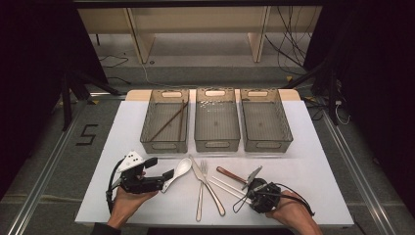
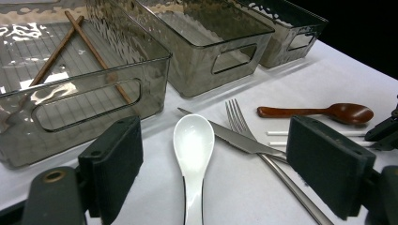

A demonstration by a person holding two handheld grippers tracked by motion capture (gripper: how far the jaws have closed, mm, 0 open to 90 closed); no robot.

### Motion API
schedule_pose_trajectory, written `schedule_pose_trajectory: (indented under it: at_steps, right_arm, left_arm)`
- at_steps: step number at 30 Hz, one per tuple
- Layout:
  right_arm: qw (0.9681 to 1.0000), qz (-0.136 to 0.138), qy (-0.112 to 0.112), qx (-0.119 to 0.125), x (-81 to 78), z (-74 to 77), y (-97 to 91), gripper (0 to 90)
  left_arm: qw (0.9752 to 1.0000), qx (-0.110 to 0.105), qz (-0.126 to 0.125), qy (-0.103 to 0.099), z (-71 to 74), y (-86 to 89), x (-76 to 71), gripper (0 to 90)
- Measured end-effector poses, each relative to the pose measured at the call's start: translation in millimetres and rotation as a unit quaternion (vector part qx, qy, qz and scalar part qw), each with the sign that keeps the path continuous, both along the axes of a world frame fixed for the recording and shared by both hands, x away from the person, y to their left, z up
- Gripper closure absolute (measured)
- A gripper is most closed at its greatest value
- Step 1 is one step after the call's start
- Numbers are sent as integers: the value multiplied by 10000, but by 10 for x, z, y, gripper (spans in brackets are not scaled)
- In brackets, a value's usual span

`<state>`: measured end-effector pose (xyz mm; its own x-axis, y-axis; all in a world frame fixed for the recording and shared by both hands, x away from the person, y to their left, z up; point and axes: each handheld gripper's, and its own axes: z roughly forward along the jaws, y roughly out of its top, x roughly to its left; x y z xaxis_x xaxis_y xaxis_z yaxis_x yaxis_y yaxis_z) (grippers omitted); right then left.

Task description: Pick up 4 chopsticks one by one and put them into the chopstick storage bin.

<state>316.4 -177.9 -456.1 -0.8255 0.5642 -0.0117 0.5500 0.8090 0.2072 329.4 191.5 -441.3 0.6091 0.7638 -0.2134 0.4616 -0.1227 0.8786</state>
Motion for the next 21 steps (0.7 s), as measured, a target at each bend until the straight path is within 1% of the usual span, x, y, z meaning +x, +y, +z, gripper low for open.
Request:
schedule_pose_trajectory:
  at_steps: [1,3,5,10,19,21]
  right_arm:
    - [10000,43,-9,-41,3,0,4,823]
    - [9999,88,-11,-93,4,-1,18,832]
    - [9998,109,-15,-151,3,1,32,835]
    - [9993,180,-28,-318,2,1,79,845]
    - [9986,267,-9,-464,5,6,118,851]
    - [9982,294,-41,-512,0,11,128,851]
  left_arm:
    - [10000,19,-15,-2,1,3,0,187]
    - [10000,-18,-12,-8,1,-1,-2,188]
    - [10000,18,-26,-21,4,3,-4,188]
    - [10000,20,-32,-39,4,2,-5,188]
    - [10000,-12,1,-50,6,2,-8,194]
    - [10000,-16,4,-59,7,4,-9,196]
